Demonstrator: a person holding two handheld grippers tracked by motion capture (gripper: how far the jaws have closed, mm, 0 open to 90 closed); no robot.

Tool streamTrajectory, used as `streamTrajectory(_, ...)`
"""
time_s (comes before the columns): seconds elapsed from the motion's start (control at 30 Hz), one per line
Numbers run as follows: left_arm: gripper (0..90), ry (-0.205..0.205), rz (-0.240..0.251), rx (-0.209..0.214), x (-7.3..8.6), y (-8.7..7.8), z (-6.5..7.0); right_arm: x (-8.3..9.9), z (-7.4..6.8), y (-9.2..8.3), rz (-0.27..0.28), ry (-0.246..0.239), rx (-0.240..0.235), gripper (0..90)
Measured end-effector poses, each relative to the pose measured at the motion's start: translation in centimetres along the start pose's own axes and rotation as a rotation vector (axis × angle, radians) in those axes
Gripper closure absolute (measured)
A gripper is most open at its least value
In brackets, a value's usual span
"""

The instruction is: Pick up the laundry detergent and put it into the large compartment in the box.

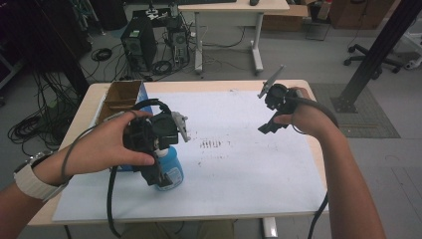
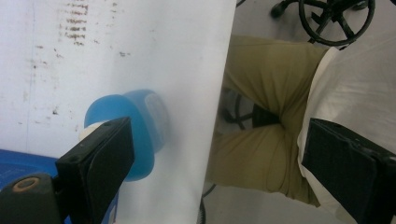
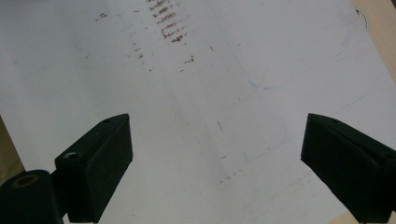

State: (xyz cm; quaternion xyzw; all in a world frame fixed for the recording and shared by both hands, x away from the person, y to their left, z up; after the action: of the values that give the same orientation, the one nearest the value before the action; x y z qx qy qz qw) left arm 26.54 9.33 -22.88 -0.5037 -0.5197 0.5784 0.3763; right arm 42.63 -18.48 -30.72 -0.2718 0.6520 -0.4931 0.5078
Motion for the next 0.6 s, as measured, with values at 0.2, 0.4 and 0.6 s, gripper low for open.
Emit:
streamTrajectory(0.2, 9.2, -0.009, 0.007, -0.008, 0.0, -0.6, -0.3, 0.0, 0.0, -0.1, 0.002, 0.004, 0.003, 8.8)
streamTrajectory(0.4, 9.0, -0.034, 0.024, -0.022, -0.1, -1.1, -0.5, 0.1, 0.0, -0.1, 0.002, 0.004, 0.002, 8.9)
streamTrajectory(0.6, 8.7, -0.047, 0.024, -0.038, -0.1, -1.6, -0.7, 0.2, 0.0, -0.2, 0.003, 0.005, 0.004, 8.9)
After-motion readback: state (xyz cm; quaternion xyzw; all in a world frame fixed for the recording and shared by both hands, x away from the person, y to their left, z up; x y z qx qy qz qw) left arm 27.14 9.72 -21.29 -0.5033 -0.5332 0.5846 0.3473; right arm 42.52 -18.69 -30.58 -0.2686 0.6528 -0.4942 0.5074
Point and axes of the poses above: each handheld gripper's, and its own axes: y roughly forward along the jaws, x roughly out of its underside, z roughly to its right, the point moved 5 cm from there along y, roughly forward along the jaws, and after that the axes turned 6 degrees about -x, right-handed, at the moved point
